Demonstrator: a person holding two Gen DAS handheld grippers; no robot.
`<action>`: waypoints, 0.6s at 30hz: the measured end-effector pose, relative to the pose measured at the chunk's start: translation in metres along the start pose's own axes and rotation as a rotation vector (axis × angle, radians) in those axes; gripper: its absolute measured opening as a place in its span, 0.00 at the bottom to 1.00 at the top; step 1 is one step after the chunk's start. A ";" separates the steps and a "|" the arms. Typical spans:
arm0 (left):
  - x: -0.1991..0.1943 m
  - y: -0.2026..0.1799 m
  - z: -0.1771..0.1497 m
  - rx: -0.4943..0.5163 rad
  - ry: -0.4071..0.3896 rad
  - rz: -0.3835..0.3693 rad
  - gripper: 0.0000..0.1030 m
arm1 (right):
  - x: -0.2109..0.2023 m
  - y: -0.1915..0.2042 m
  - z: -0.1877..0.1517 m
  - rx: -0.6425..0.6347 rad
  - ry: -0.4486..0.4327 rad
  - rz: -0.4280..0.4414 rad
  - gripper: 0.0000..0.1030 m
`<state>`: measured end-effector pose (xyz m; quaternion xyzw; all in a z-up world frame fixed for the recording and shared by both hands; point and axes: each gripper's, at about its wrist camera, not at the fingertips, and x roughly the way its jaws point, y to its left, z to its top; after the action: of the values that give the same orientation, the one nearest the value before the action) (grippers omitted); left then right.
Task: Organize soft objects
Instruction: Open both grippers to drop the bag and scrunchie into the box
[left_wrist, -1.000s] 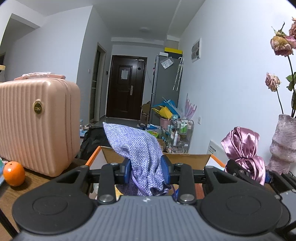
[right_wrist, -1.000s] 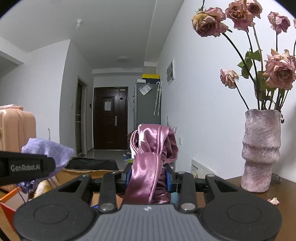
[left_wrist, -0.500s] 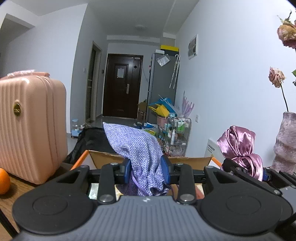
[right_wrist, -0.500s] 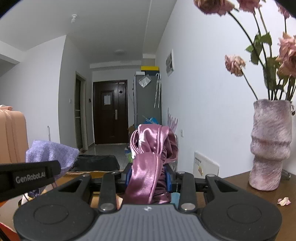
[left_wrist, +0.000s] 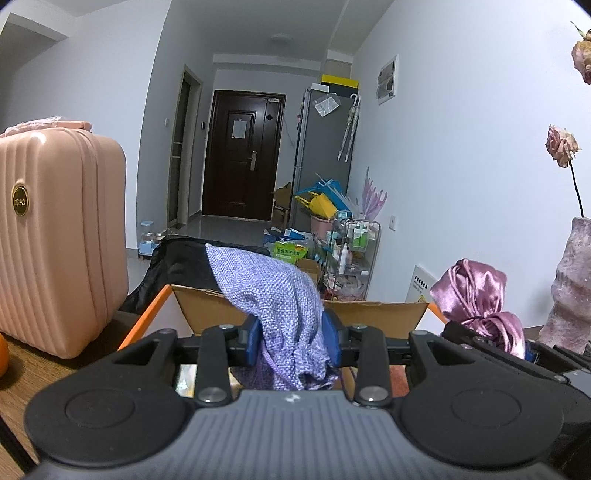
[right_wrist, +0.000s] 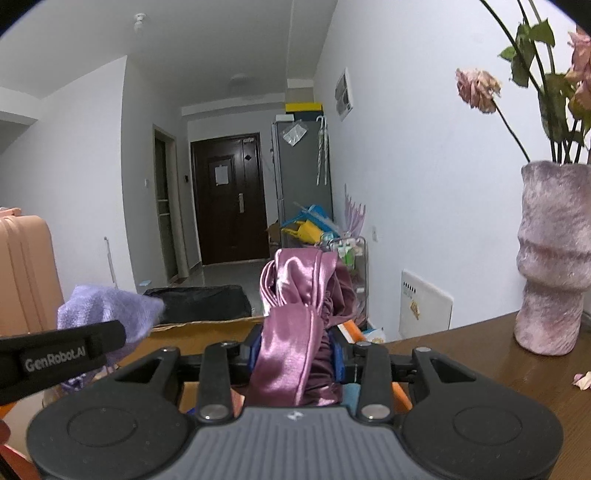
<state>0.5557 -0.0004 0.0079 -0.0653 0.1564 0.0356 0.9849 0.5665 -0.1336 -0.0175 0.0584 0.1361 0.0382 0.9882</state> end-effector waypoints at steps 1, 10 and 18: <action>-0.001 0.001 0.000 -0.004 -0.002 0.002 0.40 | 0.001 -0.001 0.000 0.000 0.006 0.003 0.43; -0.014 0.011 0.005 -0.066 -0.058 0.047 1.00 | -0.005 -0.008 0.001 0.046 -0.002 -0.008 0.91; -0.023 0.010 0.004 -0.055 -0.089 0.084 1.00 | -0.011 -0.011 -0.001 0.072 -0.024 -0.020 1.00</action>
<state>0.5347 0.0085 0.0176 -0.0842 0.1140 0.0840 0.9863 0.5567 -0.1458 -0.0171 0.0930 0.1262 0.0226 0.9874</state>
